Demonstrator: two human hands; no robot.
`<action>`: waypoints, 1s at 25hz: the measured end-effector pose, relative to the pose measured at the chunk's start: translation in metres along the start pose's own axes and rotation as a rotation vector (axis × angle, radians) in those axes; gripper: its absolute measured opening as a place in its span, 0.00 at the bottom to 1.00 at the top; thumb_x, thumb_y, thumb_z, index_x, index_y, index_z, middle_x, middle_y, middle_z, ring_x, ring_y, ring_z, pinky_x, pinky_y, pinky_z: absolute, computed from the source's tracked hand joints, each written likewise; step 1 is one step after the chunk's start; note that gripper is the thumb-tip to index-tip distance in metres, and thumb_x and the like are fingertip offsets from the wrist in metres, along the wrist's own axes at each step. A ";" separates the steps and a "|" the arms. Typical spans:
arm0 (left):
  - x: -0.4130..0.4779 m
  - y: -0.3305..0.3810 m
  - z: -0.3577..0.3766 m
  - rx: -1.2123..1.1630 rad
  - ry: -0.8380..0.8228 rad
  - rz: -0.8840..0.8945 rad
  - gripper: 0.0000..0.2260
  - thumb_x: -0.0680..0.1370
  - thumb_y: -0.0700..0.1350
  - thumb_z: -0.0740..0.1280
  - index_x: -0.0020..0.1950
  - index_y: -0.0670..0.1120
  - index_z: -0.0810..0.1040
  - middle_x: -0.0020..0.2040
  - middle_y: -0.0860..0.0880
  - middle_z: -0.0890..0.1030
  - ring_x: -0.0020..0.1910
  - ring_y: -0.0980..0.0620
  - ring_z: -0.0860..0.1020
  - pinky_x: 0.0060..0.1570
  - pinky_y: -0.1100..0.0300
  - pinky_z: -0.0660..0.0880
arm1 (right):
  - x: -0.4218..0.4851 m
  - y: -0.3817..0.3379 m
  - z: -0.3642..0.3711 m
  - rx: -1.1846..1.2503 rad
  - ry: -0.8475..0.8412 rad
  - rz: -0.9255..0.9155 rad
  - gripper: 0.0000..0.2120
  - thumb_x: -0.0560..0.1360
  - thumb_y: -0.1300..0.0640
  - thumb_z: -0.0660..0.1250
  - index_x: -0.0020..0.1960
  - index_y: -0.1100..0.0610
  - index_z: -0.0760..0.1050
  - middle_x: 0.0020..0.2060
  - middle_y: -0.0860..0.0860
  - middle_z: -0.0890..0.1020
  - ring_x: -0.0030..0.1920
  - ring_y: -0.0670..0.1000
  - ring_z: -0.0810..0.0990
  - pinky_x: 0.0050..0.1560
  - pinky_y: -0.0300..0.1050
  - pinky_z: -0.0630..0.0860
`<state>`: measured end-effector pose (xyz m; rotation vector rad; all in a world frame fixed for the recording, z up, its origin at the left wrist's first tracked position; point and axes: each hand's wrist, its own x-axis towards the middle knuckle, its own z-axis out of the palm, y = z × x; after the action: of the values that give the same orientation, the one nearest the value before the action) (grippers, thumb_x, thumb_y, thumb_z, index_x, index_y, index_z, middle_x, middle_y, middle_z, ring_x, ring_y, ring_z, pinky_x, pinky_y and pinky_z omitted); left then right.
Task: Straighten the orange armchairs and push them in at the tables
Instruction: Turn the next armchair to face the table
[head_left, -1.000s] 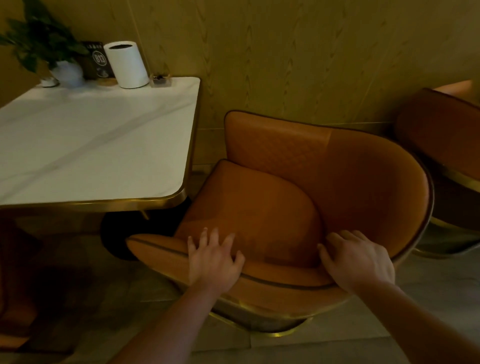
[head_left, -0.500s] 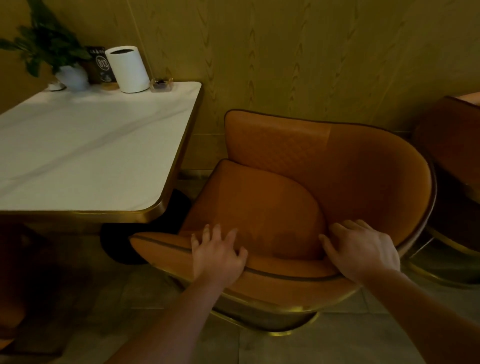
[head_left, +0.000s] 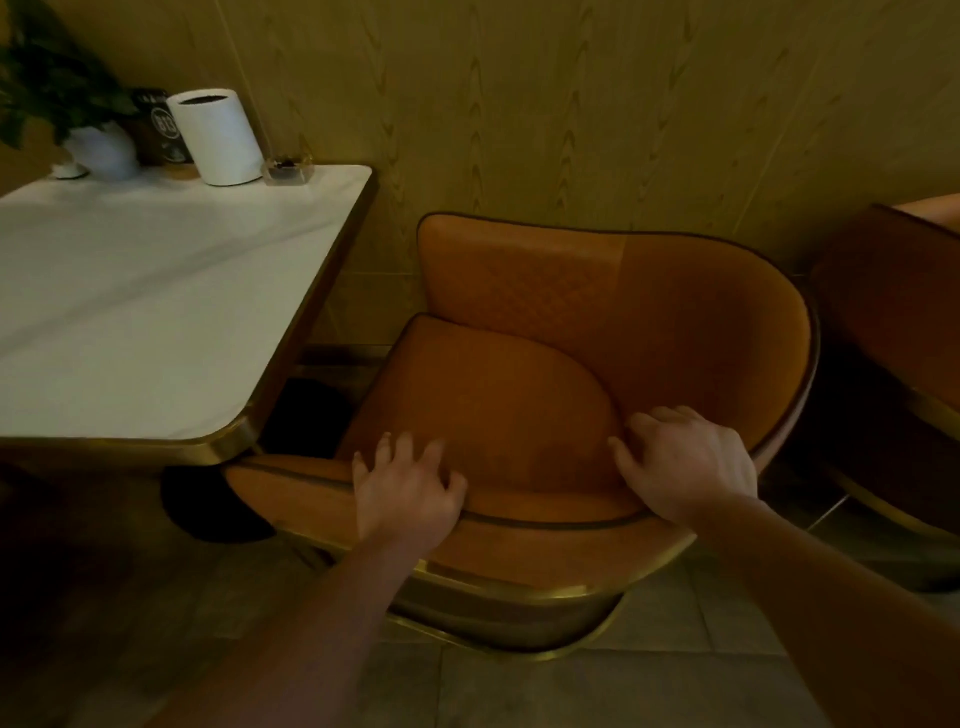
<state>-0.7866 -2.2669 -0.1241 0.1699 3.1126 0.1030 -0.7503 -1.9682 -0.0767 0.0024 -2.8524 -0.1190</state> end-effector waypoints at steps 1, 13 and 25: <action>0.004 0.004 0.000 0.000 -0.001 -0.006 0.28 0.76 0.63 0.45 0.74 0.58 0.67 0.73 0.47 0.69 0.75 0.43 0.62 0.71 0.37 0.59 | 0.005 0.004 0.003 -0.005 0.009 -0.009 0.24 0.78 0.33 0.45 0.48 0.43 0.75 0.39 0.41 0.74 0.42 0.45 0.74 0.31 0.41 0.67; 0.049 0.048 0.000 0.007 -0.105 -0.025 0.28 0.76 0.63 0.44 0.73 0.59 0.65 0.74 0.45 0.68 0.74 0.40 0.62 0.70 0.34 0.57 | 0.057 0.055 0.024 -0.005 -0.008 -0.022 0.27 0.76 0.32 0.42 0.52 0.41 0.76 0.44 0.39 0.78 0.46 0.44 0.76 0.35 0.40 0.69; 0.067 0.076 -0.004 0.033 -0.154 -0.090 0.29 0.77 0.63 0.42 0.75 0.57 0.65 0.74 0.44 0.68 0.74 0.40 0.62 0.71 0.34 0.54 | 0.086 0.082 0.028 0.005 -0.106 -0.048 0.24 0.77 0.33 0.44 0.51 0.42 0.75 0.43 0.41 0.76 0.45 0.44 0.74 0.36 0.41 0.68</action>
<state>-0.8453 -2.1847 -0.1167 0.0358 2.9637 0.0346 -0.8394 -1.8852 -0.0721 0.0682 -2.9595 -0.1256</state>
